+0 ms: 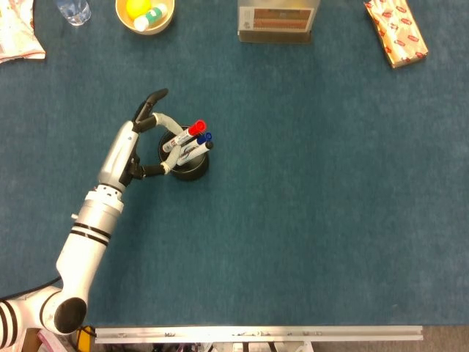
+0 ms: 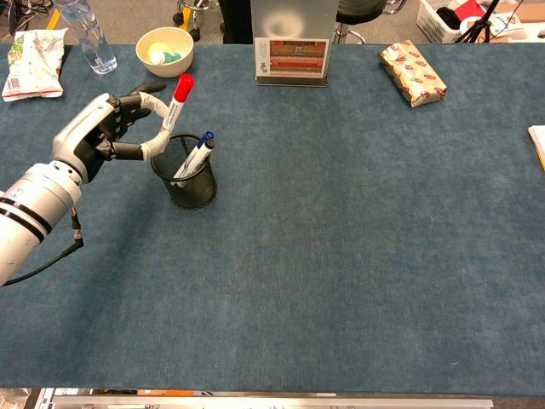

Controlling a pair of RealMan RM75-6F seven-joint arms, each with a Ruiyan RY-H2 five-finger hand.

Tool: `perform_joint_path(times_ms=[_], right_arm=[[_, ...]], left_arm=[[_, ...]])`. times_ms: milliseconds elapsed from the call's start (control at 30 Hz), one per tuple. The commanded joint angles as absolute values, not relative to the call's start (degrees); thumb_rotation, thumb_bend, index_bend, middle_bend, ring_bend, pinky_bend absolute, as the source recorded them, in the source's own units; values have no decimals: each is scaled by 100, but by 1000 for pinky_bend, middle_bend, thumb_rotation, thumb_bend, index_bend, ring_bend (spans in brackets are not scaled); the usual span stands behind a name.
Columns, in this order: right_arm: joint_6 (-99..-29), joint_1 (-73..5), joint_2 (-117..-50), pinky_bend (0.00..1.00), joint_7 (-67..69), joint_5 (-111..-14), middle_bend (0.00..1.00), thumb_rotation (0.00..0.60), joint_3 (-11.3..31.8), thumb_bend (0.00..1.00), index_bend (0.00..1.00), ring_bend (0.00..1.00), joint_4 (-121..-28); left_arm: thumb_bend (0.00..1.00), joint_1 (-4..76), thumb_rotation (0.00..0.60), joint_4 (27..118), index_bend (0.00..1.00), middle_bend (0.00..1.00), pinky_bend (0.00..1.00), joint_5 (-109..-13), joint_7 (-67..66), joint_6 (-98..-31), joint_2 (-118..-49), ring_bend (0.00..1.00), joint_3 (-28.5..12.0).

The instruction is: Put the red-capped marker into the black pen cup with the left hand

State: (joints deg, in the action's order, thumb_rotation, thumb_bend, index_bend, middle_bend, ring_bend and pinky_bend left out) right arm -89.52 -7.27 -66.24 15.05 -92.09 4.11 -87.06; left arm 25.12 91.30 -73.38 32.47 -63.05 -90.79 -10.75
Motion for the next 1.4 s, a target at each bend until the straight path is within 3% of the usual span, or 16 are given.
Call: perform_joint_path(times_ms=[33,467,567,733,833,1233,1400], right_arm=[[-8952,-726,-6622,427,1502,-9209,499,600,410,96,569,397,-8709],[-8955,-721,-6610,427,1520,-9194,499,600,420,96,569,397,-8718],[-8961,-718,-6605,427,1527,-9192,499,600,422,96,569,397,-8720],[-8956,-719,-6603,427,1526,-9190,499,600,423,96,568,397,-8724],[-8952,-719,-6602,427,1521,-9193,499,600,420,96,569,397,-8724],[-8967,-715,-6605,426,1513,-9213,499,600,415,96,569,397,-8728],[-8963,-716,-6615,427,1479,-9221,499,600,409,96,569,397,-8734]], left_arm=[[420,2502,600,9083,581,70,0,-7386,3339,-6271,-9131,0,-1035],[407,2585,600,8983,464,42,0,-7610,3603,-5998,-9219,0,-867],[322,2623,600,8974,393,11,0,-7584,3557,-5860,-9176,0,-822],[125,2664,600,9018,178,0,0,-7485,3472,-5703,-9083,0,-814],[96,2654,600,9036,121,0,0,-7452,3441,-5719,-9057,0,-836],[96,2447,600,9497,135,0,0,-7748,2751,-6362,-8552,0,-849],[96,2277,600,9866,204,0,0,-7920,2440,-6717,-8156,0,-806]])
